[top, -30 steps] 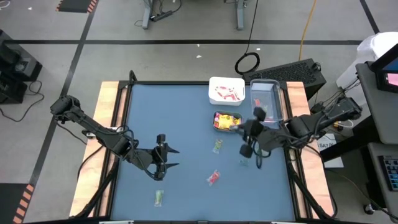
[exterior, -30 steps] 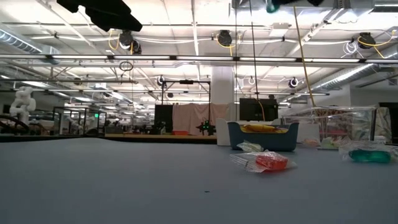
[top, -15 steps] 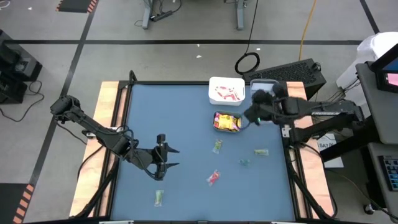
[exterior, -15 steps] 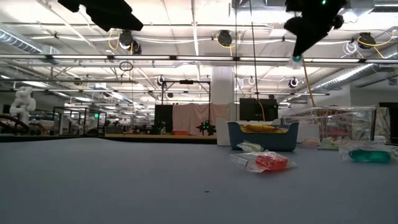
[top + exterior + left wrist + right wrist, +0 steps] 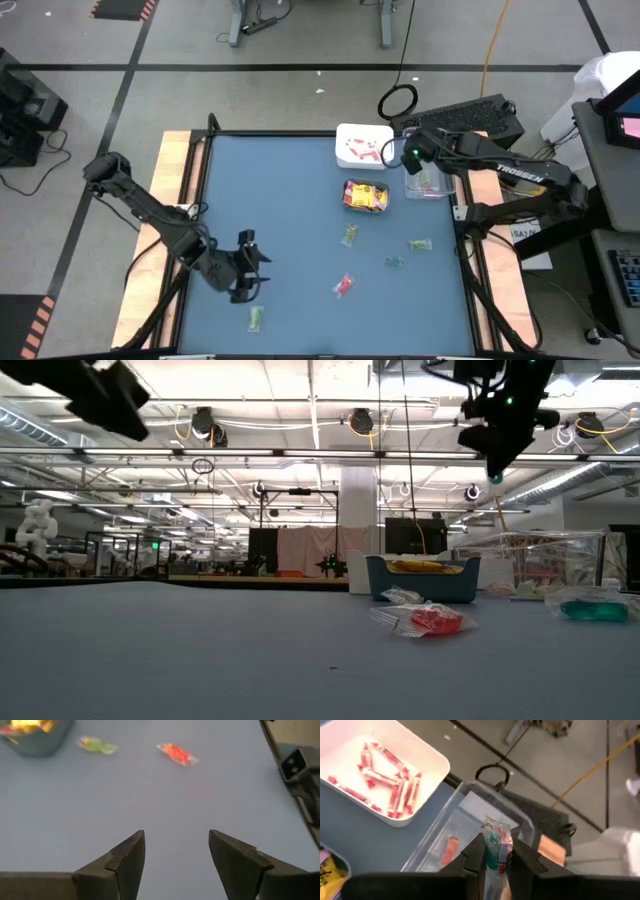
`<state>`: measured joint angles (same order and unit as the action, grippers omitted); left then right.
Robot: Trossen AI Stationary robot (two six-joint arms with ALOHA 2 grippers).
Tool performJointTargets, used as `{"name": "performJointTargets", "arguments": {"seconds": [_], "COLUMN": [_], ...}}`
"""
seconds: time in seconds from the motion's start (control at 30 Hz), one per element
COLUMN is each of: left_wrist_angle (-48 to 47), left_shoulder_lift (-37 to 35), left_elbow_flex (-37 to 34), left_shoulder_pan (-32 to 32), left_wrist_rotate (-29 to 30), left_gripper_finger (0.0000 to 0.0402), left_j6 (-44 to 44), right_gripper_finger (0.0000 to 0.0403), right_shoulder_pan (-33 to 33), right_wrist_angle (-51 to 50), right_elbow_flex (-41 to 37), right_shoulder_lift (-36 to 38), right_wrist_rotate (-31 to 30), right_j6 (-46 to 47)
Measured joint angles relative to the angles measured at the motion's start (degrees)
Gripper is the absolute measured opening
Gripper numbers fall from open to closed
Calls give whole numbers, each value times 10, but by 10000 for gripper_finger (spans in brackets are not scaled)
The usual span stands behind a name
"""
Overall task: Sort candy
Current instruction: Put the middle left blue candy into the transparent bin
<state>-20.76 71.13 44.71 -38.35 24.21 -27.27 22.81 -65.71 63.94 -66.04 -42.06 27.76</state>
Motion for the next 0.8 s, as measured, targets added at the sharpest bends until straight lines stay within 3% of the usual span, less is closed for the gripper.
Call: {"name": "performJointTargets", "arguments": {"seconds": [0.4, 0.8], "left_wrist_angle": [-15, -15], "left_shoulder_lift": [0, 8], "left_elbow_flex": [0, 0], "left_shoulder_pan": [-78, -106], "left_wrist_rotate": [15, 45], "left_gripper_finger": [225, 225], "left_j6": [-70, -71], "right_gripper_finger": [55, 55], "right_shoulder_pan": [75, 122], "right_wrist_angle": [178, 235], "right_elbow_flex": [-172, -234], "right_shoulder_lift": [-1, -1], "right_wrist_rotate": [97, 171], "right_j6": [-15, -14]}}
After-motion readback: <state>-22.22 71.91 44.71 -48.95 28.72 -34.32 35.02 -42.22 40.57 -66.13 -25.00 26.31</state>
